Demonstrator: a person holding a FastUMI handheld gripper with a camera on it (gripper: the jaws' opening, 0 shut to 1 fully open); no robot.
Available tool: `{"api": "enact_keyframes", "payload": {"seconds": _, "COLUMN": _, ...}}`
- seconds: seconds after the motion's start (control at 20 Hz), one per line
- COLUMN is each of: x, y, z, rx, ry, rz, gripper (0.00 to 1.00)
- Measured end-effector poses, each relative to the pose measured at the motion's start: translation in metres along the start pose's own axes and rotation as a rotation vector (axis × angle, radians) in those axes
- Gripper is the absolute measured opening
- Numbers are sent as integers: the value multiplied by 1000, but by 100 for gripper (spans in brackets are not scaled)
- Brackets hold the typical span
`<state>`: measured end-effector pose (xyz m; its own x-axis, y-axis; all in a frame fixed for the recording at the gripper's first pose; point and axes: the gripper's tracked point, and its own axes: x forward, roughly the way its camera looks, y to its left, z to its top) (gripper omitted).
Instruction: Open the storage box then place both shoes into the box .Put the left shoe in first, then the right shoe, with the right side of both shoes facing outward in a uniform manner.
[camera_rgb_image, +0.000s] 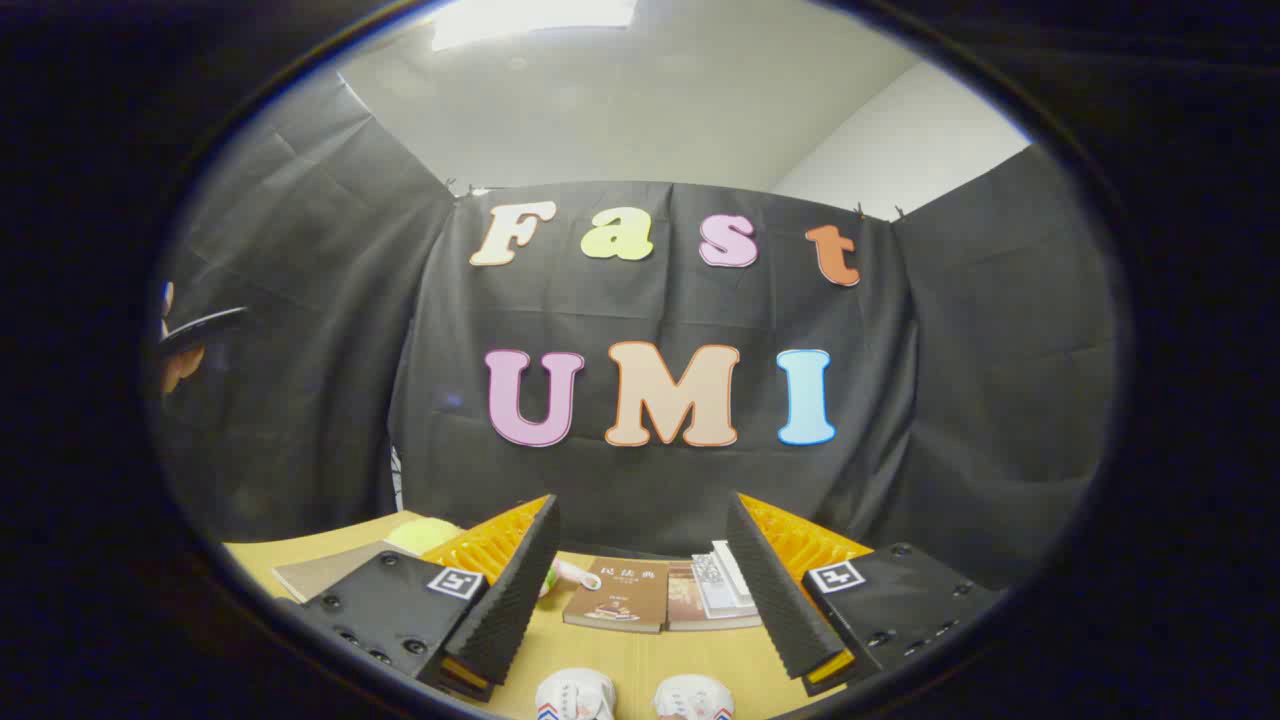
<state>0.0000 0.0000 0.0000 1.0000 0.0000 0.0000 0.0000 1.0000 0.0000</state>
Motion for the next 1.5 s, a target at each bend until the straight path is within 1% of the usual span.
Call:
{"api": "enact_keyframes", "payload": {"seconds": 0.25, "x": 2, "y": -3, "z": 2, "rx": -3, "ry": -6, "rz": -9, "gripper": 100}}
{"api": "enact_keyframes", "payload": {"seconds": 0.75, "x": 0, "y": -7, "z": 2, "rx": -6, "ry": -10, "rz": 3, "gripper": 100}}
{"api": "enact_keyframes", "payload": {"seconds": 0.85, "x": -1, "y": -13, "z": 8, "rx": -12, "ry": -29, "rz": -11, "gripper": 100}}
{"api": "enact_keyframes", "payload": {"seconds": 1.0, "x": -2, "y": -11, "z": 11, "rx": -9, "ry": -46, "rz": -9, "gripper": 100}}
{"api": "enact_keyframes", "payload": {"seconds": 1.3, "x": -2, "y": -4, "z": 5, "rx": -11, "ry": -35, "rz": 7, "gripper": 100}}
{"api": "enact_keyframes", "payload": {"seconds": 1.5, "x": -2, "y": 4, "z": -10, "rx": 38, "ry": 1, "rz": 41, "gripper": 100}}
